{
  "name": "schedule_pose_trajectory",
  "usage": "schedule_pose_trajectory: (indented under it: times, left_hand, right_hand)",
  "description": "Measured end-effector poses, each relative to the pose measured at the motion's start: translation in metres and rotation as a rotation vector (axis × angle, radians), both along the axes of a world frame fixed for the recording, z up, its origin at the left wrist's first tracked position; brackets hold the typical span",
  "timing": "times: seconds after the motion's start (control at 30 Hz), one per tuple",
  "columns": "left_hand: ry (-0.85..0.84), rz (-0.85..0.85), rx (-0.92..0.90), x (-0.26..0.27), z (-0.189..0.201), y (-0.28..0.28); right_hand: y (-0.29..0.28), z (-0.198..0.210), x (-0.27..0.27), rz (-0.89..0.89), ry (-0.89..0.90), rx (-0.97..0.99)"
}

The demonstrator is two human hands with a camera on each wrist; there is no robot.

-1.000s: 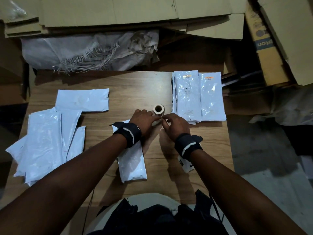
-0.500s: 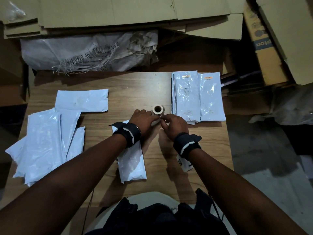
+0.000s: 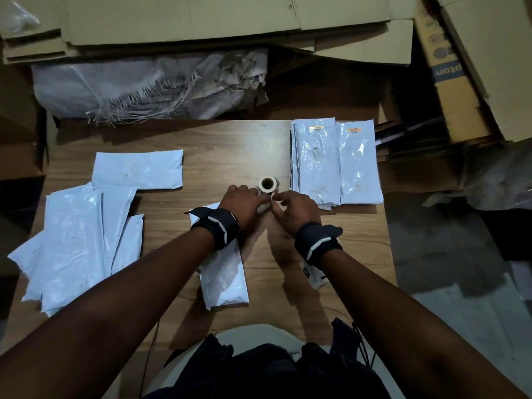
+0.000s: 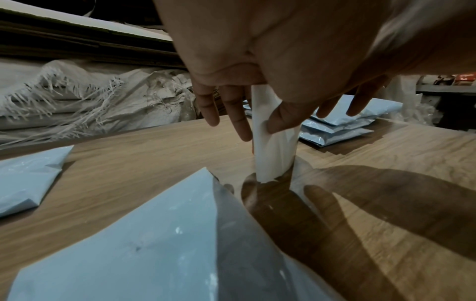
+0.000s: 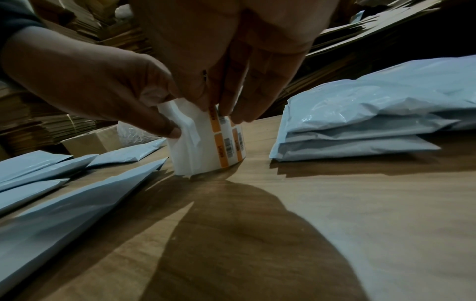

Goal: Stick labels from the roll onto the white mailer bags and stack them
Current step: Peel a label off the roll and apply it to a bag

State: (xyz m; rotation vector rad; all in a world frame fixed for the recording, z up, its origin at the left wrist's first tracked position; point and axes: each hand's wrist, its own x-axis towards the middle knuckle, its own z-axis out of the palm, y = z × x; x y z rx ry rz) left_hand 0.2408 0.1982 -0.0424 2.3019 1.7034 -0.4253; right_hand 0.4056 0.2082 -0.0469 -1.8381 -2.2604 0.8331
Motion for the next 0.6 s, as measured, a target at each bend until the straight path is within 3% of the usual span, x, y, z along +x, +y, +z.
schedule_pose_trajectory:
  times: [0.27, 0.6]
  left_hand:
    - [0.003, -0.001, 0.001, 0.0011, 0.0036, 0.0022]
    - [-0.044, 0.048, 0.006, 0.0057, 0.0036, 0.0003]
  right_hand:
    - [0.0015, 0.0007, -0.0025, -0.078, 0.038, -0.034]
    - [-0.0016, -0.0007, -0.0021, -0.368, 0.255, -0.150]
